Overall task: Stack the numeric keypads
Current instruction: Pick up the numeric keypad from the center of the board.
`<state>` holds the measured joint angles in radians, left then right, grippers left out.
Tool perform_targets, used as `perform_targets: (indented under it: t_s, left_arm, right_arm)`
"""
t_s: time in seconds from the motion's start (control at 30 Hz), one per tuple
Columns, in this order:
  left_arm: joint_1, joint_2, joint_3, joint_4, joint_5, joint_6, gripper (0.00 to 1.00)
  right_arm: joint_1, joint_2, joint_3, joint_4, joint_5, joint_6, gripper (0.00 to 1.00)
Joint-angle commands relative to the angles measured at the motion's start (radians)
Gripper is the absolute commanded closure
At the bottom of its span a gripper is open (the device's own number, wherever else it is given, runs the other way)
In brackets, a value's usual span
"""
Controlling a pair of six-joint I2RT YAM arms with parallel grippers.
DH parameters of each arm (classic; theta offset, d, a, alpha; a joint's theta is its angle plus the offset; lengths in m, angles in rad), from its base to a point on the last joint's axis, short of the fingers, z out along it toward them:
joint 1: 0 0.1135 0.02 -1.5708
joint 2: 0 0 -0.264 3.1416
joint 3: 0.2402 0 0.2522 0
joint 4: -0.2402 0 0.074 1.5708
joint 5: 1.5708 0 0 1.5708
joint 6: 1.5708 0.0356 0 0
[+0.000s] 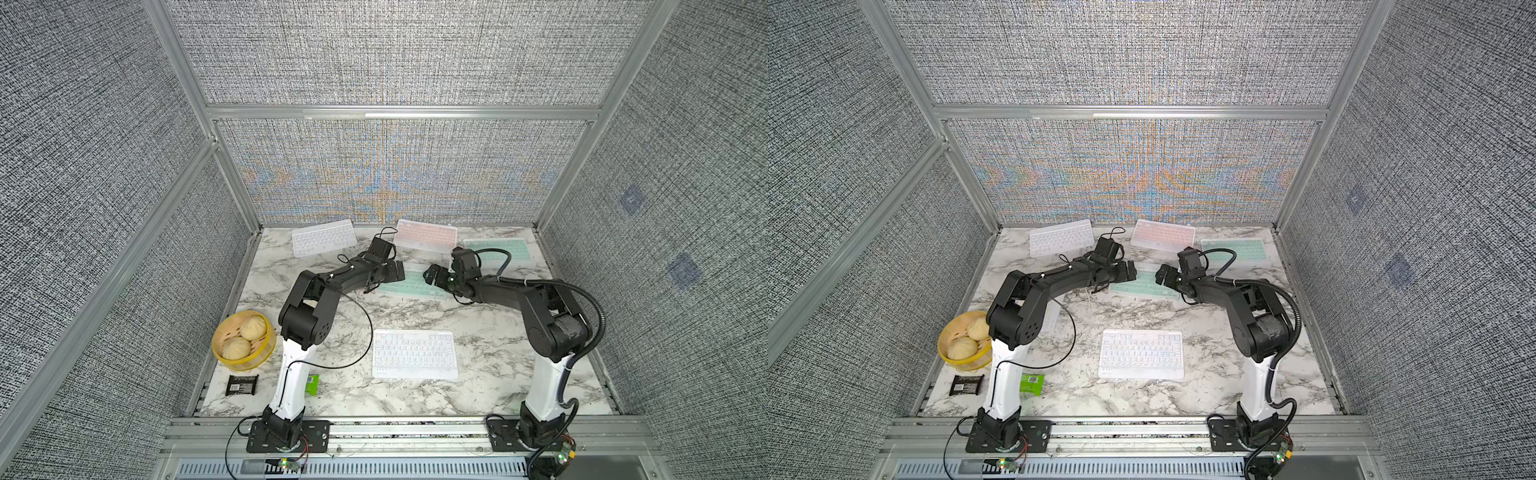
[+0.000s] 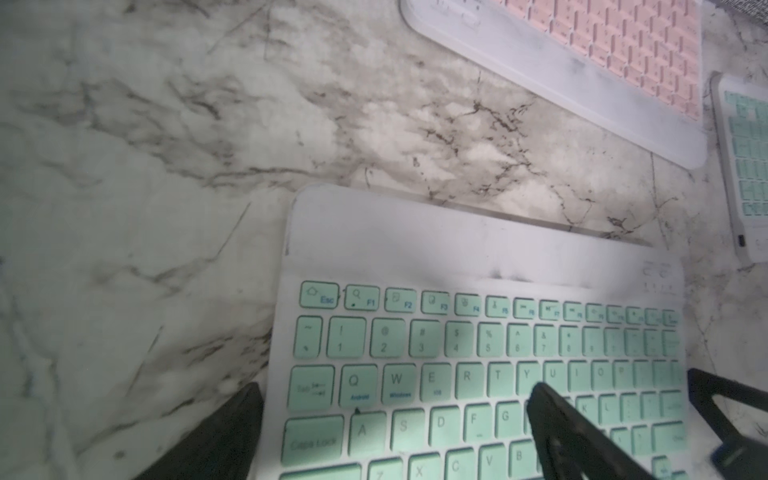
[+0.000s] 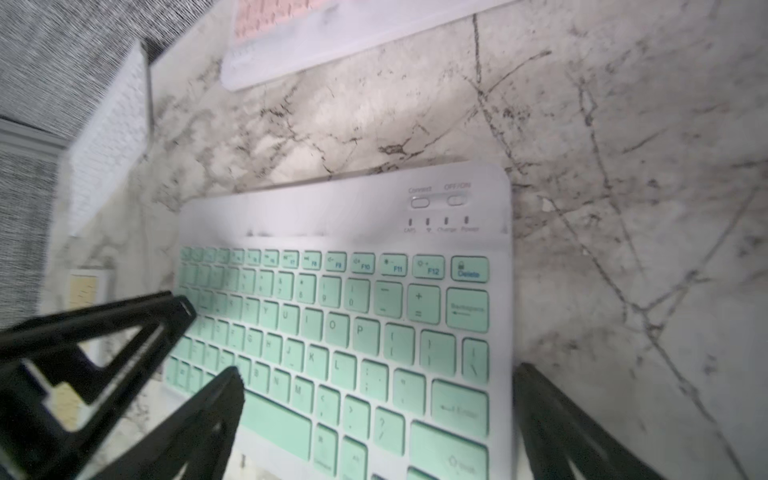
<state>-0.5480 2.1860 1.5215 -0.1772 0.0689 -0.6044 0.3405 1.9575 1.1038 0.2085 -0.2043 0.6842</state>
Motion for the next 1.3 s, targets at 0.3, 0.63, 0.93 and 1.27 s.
perform_targets:
  t_s: [0.3, 0.63, 0.93, 1.27]
  left_arm:
    - [-0.003, -0.038, -0.08, 0.059, 0.324, -0.077, 0.01]
    - [0.061, -0.044, -0.123, 0.096, 0.336, -0.066, 0.01]
    - [0.099, -0.028, -0.17, 0.163, 0.408, -0.087, 0.01]
    - [0.115, -0.027, -0.184, 0.171, 0.409, -0.09, 0.01]
  right_arm:
    - [-0.021, 0.047, -0.153, 0.526, -0.564, 0.369, 0.04]
    - [-0.051, 0.155, -0.191, 0.73, -0.572, 0.544, 0.08]
    - [-0.055, 0.254, -0.186, 0.881, -0.581, 0.64, 0.13]
    - [-0.077, 0.278, -0.208, 0.884, -0.51, 0.643, 0.21]
